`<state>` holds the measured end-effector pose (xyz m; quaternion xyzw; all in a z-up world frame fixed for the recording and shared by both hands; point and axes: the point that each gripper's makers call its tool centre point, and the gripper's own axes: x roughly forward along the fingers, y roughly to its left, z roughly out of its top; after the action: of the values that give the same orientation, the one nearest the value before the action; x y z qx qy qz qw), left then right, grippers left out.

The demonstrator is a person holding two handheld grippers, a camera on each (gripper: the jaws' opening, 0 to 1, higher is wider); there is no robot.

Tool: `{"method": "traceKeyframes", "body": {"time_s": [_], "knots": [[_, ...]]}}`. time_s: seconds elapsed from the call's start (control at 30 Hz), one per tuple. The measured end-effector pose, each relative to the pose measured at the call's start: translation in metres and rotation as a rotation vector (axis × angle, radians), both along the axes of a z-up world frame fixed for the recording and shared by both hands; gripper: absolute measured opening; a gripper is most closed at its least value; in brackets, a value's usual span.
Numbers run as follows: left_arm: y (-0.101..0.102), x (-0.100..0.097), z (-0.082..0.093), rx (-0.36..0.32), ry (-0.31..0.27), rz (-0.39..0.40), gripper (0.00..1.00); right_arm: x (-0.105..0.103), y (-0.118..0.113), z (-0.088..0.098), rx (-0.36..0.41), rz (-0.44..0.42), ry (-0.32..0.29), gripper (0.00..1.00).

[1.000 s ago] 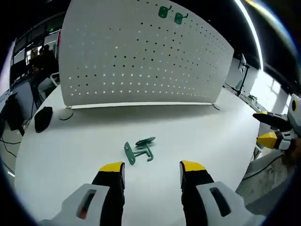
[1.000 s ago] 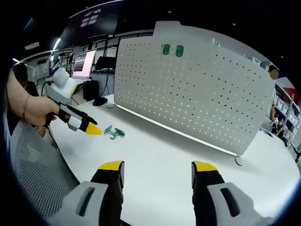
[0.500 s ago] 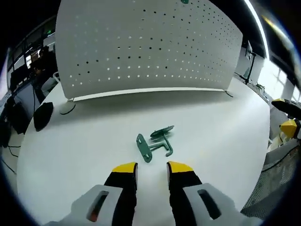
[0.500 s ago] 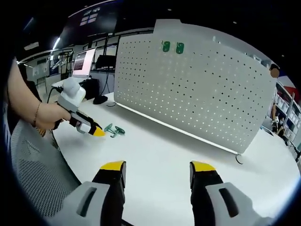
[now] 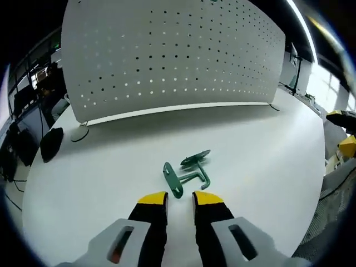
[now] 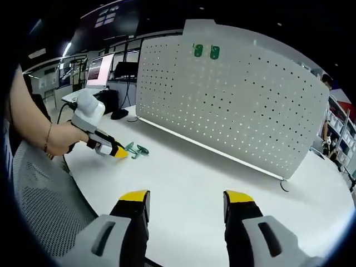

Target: Insert the hook assembly into the mounting plate slot until the hook locks in place.

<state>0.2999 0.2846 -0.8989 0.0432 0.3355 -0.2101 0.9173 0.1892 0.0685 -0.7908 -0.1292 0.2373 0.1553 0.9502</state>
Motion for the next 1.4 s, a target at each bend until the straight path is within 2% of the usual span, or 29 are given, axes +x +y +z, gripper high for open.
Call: {"method": "traceKeyframes", "body": {"time_s": [0.1, 0.17, 0.27, 0.43, 0.63, 0.77, 1.1, 1.4], "knots": [[-0.001, 0.004, -0.001, -0.007, -0.001, 0.008, 0.14, -0.001, 0.002, -0.002, 0.007, 0.007, 0.011, 0.50], [0.002, 0.006, -0.001, 0.030, -0.012, 0.006, 0.10, 0.000, 0.002, -0.002, 0.001, 0.008, 0.009, 0.50], [0.003, 0.007, 0.000, 0.025, -0.020, 0.018, 0.07, 0.000, 0.002, -0.002, 0.006, 0.007, 0.010, 0.50], [0.002, 0.006, 0.000, 0.031, -0.025, -0.007, 0.03, -0.001, 0.003, -0.003, 0.001, 0.011, 0.014, 0.50], [0.006, 0.004, 0.000, 0.019, -0.011, -0.013, 0.02, -0.001, 0.003, -0.003, 0.001, 0.014, 0.013, 0.49], [0.011, 0.003, 0.008, -0.003, -0.009, 0.008, 0.03, -0.001, 0.004, -0.003, -0.001, 0.019, 0.014, 0.49], [0.012, -0.002, 0.021, -0.014, -0.023, 0.022, 0.02, -0.002, 0.008, -0.003, -0.006, 0.037, 0.013, 0.47], [0.013, 0.003, 0.029, -0.009, -0.039, 0.023, 0.01, -0.003, 0.011, -0.003, -0.003, 0.052, 0.015, 0.47]]}}
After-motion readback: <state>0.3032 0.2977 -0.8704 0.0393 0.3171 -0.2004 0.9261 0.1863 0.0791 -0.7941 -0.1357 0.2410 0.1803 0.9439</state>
